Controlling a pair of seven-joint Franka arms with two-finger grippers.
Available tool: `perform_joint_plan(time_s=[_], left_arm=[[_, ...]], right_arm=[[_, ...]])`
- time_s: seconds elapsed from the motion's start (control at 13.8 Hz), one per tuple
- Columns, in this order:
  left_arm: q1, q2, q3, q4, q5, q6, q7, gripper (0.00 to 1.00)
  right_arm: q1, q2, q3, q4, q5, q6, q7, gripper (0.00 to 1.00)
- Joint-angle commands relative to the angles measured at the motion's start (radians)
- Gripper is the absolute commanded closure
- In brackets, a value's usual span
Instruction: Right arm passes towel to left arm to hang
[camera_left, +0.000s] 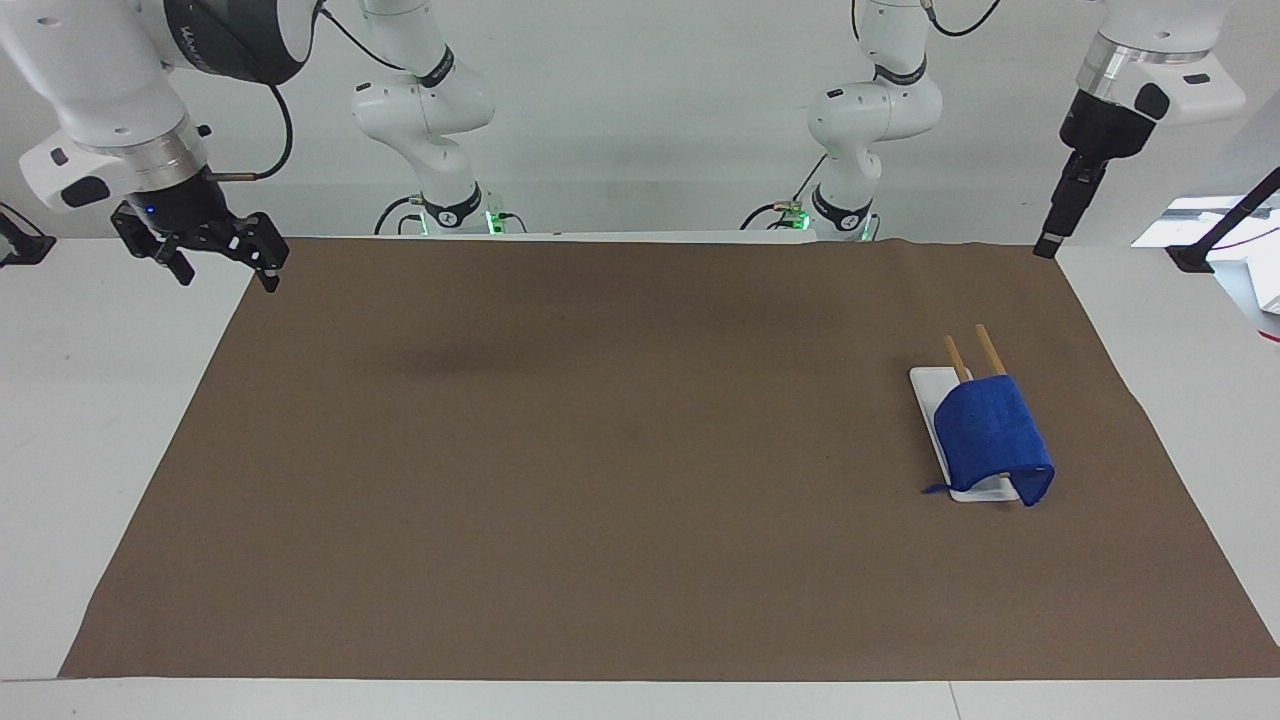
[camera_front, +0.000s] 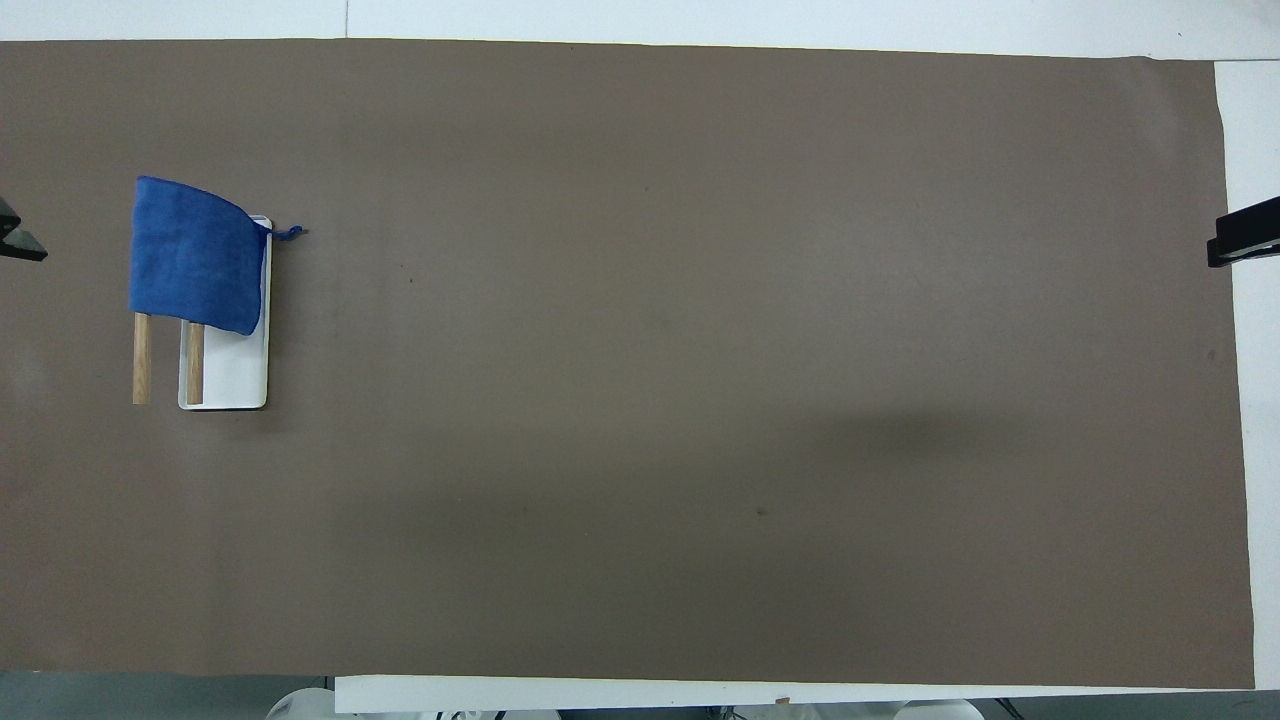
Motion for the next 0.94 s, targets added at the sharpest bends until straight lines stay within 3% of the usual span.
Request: perform_joint_plan(time_s=[0.0,0.14,0.29,0.51,0.87], left_arm=[[-0.007,0.02,0.016,0.046,-0.023,-0.127,0.374,0.0],[-0.007,0.064,0.018,0.089,-0.012,-0.228,0.591,0.0],[-0.016,0.127,0.004,0.121,0.025,-0.25,0.632,0.0],[-0.03,0.262,-0.007,0.248,0.066,-0.31,0.673,0.0],[-0.022,0.274,-0.001,0.277,0.086,-0.31,0.735,0.0]], right_arm=[[0.001,-0.023,-0.003,-0.021,0.014,-0.007,-0.019,0.0],[0.001,-0.023,-0.003,-0.021,0.014,-0.007,-0.019,0.0],[0.001,-0.023,-0.003,-0.021,0.014,-0.007,-0.019,0.0],[0.001,-0.023,-0.003,-0.021,0.014,-0.007,-0.019,0.0],[0.001,-0.023,-0.003,-0.021,0.014,-0.009,-0.019,0.0]])
